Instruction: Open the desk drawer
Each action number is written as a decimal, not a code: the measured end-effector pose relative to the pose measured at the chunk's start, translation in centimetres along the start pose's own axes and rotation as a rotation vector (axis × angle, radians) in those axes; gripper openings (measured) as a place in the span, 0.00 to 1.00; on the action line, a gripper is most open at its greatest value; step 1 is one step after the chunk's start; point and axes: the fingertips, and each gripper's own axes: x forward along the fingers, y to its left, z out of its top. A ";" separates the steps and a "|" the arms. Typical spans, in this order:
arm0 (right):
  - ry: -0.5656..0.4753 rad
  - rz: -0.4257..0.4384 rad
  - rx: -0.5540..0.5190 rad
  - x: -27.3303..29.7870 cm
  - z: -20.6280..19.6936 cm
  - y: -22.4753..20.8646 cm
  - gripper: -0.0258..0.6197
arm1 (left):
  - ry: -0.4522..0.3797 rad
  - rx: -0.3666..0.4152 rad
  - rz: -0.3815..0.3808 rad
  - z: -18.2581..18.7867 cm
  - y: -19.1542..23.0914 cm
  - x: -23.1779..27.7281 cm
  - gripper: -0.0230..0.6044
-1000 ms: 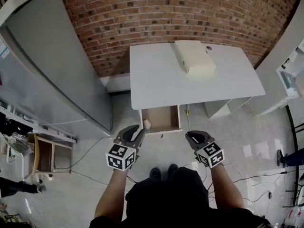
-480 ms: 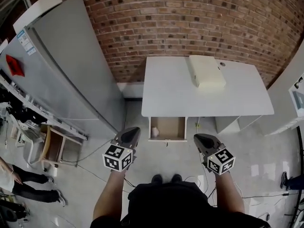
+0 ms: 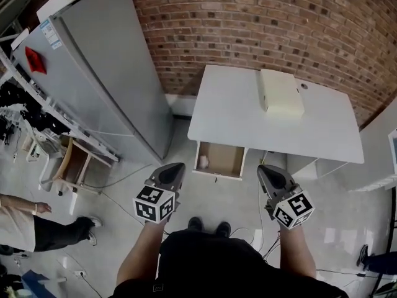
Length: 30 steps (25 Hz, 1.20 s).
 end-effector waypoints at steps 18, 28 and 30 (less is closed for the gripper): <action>-0.045 -0.043 -0.018 1.8 3.1 0.3 0.06 | -0.112 0.005 0.055 4.8 3.7 -0.9 0.05; -0.041 -0.029 -0.027 4.7 3.5 1.3 0.06 | -0.112 -0.006 0.062 5.0 6.3 -0.9 0.05; -0.039 -0.031 -0.029 4.9 3.5 1.1 0.06 | -0.110 -0.009 0.062 4.8 6.5 -0.7 0.05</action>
